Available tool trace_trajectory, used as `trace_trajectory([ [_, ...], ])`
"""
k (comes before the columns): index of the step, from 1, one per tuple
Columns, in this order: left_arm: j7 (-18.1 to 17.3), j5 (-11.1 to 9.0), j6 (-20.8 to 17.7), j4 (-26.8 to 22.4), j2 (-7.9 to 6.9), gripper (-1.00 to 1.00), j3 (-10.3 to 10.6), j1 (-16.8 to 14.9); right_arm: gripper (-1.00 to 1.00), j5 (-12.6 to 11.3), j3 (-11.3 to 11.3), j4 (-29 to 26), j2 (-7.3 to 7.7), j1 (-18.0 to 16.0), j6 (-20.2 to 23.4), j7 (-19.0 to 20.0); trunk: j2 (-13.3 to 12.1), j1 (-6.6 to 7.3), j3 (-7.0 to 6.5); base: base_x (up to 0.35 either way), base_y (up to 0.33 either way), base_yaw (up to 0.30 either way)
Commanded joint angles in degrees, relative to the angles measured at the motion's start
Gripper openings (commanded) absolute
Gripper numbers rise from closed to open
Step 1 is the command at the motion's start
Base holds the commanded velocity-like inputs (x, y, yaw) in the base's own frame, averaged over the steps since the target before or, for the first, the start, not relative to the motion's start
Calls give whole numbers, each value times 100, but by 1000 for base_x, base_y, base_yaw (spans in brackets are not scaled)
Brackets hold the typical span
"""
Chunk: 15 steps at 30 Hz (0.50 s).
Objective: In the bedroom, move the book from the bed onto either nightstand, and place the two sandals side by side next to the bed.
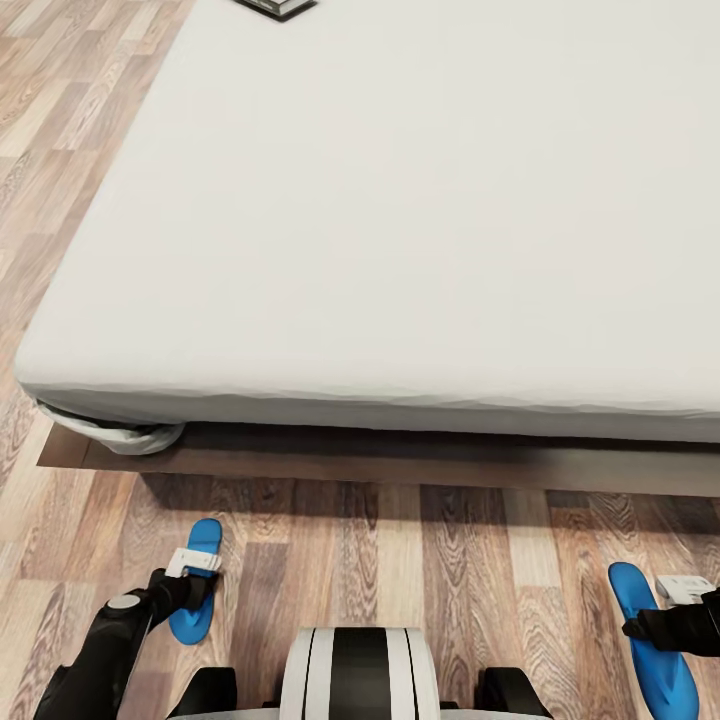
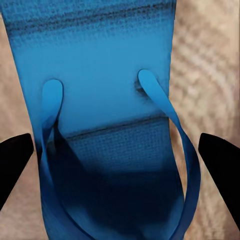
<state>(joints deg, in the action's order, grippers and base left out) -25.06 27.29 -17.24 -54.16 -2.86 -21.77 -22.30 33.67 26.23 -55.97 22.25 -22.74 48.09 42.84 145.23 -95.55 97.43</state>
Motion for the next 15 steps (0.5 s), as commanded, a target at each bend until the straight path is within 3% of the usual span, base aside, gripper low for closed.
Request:
trace_trajectory([
  [1,-47,40,2,-8,4,-100,-40,-2,-100,60,11,-4,-3,-3,7,58,1,1,3,0,0,0],
  [15,-45,40,28,2,5,-100,-81,-2,-100,60,10,-5,-2,-5,7,58,4,-4,47,0,0,0],
])
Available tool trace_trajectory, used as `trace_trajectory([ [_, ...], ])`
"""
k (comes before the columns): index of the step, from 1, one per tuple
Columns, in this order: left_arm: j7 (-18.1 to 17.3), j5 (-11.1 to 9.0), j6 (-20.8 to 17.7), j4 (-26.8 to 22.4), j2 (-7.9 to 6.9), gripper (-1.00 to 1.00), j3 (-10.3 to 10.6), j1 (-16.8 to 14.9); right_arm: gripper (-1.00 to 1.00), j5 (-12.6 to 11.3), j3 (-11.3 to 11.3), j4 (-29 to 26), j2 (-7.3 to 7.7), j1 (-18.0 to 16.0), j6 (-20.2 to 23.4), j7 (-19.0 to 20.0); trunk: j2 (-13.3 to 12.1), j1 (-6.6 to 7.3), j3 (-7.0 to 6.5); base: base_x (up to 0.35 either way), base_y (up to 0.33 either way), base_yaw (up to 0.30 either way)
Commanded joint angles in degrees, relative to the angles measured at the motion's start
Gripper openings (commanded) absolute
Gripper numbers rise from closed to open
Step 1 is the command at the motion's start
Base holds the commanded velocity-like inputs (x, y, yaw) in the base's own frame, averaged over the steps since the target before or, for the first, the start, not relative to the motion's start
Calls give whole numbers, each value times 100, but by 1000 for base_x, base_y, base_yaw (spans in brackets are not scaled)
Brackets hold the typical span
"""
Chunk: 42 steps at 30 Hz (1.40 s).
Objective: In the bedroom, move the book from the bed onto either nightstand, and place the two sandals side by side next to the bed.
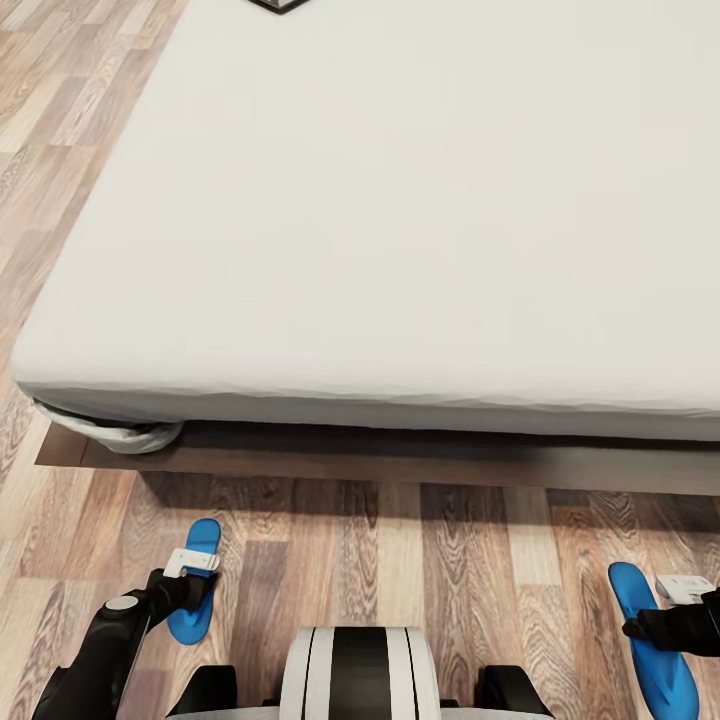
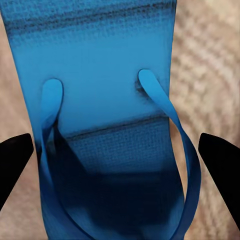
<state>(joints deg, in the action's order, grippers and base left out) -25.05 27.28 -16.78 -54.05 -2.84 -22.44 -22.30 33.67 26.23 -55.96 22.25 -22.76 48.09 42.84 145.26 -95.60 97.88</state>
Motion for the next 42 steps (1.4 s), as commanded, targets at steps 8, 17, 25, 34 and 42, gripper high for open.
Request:
trace_trajectory([
  [8,-47,41,-18,-9,5,-100,-15,-3,-100,61,8,-8,-2,-2,7,57,7,-10,92,0,0,0],
  [17,-44,41,-17,-9,5,-100,-15,-3,-100,61,7,-4,-2,0,7,57,11,-17,158,0,0,0],
  [25,-48,41,-18,-9,5,-100,-15,-3,-100,61,5,-3,-5,-3,6,57,12,-20,180,0,0,0],
  [34,-47,41,-18,-9,7,-100,-15,-3,-100,61,5,-4,-5,-2,5,58,16,-28,247,0,0,0],
  [42,-48,41,-18,-9,9,-100,-15,-3,-100,61,5,-4,-5,-1,5,56,19,-33,291,0,0,0],
])
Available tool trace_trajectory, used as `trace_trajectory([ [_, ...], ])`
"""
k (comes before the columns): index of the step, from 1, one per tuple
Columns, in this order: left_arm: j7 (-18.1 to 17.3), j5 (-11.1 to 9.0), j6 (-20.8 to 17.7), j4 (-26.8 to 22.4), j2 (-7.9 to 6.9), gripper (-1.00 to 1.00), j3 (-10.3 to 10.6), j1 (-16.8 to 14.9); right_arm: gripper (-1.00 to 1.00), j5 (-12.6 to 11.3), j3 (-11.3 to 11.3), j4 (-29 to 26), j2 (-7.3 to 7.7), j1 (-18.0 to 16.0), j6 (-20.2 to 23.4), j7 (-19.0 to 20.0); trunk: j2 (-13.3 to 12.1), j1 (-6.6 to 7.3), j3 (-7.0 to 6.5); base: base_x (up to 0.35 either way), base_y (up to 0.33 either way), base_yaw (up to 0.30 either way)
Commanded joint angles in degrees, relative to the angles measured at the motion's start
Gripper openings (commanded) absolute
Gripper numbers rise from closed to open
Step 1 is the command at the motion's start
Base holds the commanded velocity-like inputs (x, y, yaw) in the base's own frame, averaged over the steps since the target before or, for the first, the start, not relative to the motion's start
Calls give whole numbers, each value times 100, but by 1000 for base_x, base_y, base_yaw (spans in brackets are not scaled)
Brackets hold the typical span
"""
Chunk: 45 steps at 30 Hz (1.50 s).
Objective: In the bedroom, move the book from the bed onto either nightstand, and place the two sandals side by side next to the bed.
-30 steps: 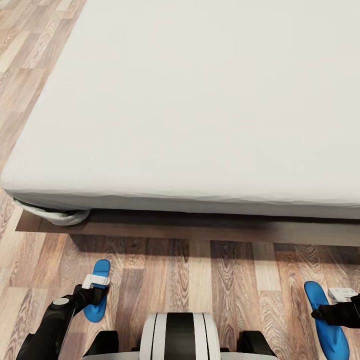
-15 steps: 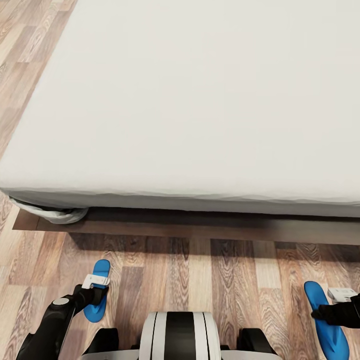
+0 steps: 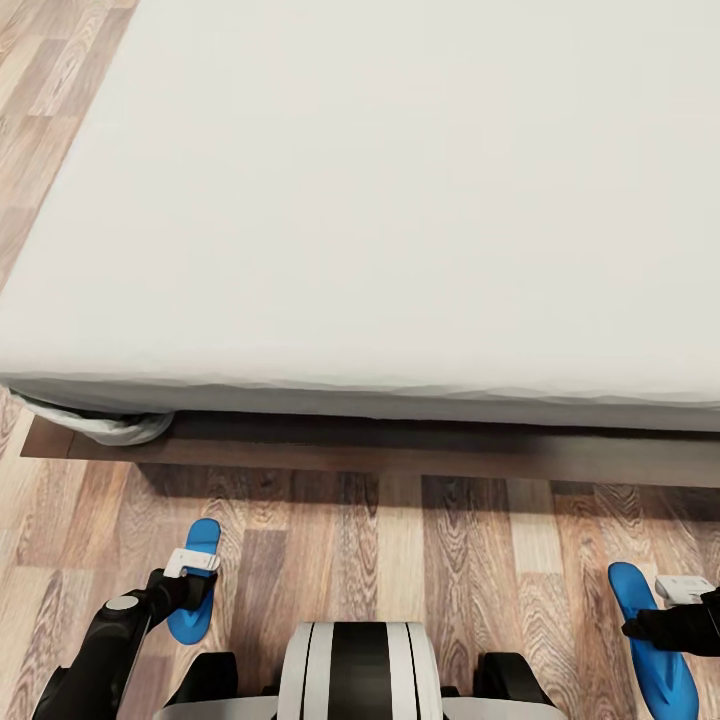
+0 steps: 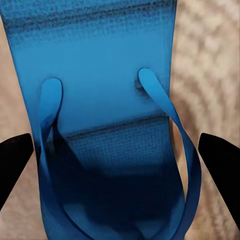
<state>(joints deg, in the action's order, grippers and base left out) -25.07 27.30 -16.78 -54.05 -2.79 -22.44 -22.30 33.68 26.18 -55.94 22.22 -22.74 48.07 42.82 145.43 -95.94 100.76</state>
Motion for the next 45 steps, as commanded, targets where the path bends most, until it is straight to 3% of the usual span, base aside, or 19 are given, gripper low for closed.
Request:
trace_trajectory([
  [1,-46,39,-15,-9,4,-100,-15,-2,-100,60,10,-8,-2,-4,7,59,1,1,3,0,0,0],
  [21,-44,39,-18,-9,6,-100,-15,-2,-100,60,10,-5,-1,-3,6,59,8,-12,114,0,0,0],
  [44,-46,39,-15,-9,6,-100,-15,-2,-100,60,10,-5,-3,-3,7,57,8,-12,114,0,0,0],
  [45,-48,39,-13,-9,6,100,-15,-2,-100,60,10,-5,-3,-3,5,58,8,-12,114,0,0,0],
])
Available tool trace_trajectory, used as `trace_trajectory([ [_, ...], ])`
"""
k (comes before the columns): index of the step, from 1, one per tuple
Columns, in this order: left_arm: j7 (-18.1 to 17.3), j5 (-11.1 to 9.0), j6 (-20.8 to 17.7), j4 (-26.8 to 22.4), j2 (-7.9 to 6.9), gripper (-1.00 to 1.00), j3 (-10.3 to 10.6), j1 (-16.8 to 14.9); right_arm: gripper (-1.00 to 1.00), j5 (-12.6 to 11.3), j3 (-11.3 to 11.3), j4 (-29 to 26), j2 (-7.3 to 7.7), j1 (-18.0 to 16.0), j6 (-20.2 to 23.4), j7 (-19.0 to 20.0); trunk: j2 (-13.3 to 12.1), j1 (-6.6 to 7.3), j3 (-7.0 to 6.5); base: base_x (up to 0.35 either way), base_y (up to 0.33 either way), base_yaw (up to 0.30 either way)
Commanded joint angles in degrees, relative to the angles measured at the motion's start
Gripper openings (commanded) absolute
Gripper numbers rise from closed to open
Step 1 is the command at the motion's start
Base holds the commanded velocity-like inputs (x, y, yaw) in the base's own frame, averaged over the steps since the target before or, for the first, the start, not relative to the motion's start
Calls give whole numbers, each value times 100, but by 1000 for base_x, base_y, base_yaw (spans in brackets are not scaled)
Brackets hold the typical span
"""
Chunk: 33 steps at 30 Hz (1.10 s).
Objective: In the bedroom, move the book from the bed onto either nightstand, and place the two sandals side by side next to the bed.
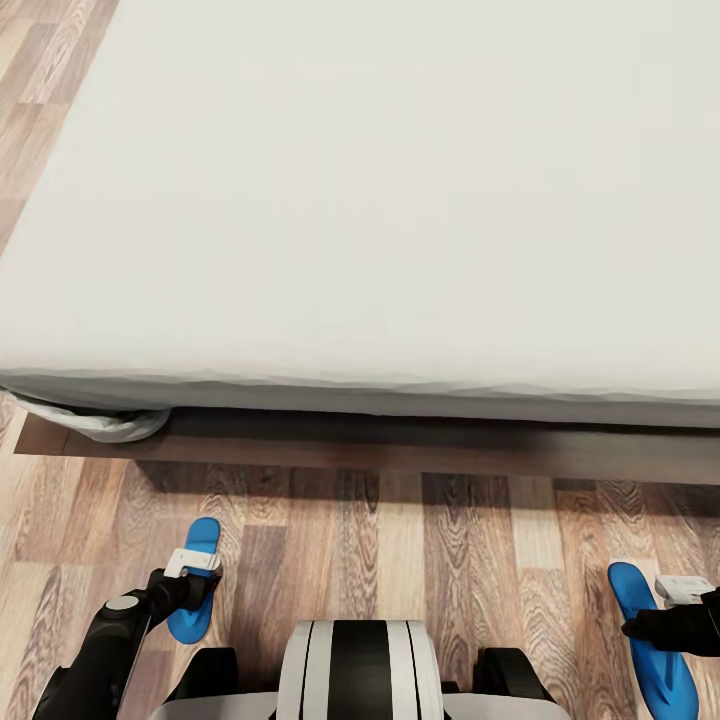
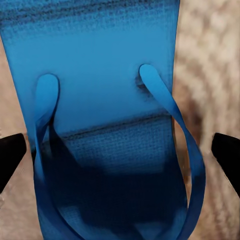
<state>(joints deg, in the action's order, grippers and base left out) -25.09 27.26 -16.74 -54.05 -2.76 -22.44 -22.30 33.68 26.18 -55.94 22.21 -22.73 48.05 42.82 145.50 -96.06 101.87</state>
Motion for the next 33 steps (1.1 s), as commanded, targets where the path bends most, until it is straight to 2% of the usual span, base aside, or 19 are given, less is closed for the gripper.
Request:
trace_trajectory([
  [1,-45,43,-19,-9,3,100,-15,-2,-100,60,10,-7,0,-3,5,59,1,1,3,0,0,0],
  [27,-44,43,-22,-9,3,100,-15,-2,-100,60,10,-9,-2,-5,6,60,1,1,3,0,0,0],
  [33,-41,43,-22,-9,3,100,-15,-2,-100,60,10,-10,-1,-3,4,59,-7,16,-130,0,0,0],
])
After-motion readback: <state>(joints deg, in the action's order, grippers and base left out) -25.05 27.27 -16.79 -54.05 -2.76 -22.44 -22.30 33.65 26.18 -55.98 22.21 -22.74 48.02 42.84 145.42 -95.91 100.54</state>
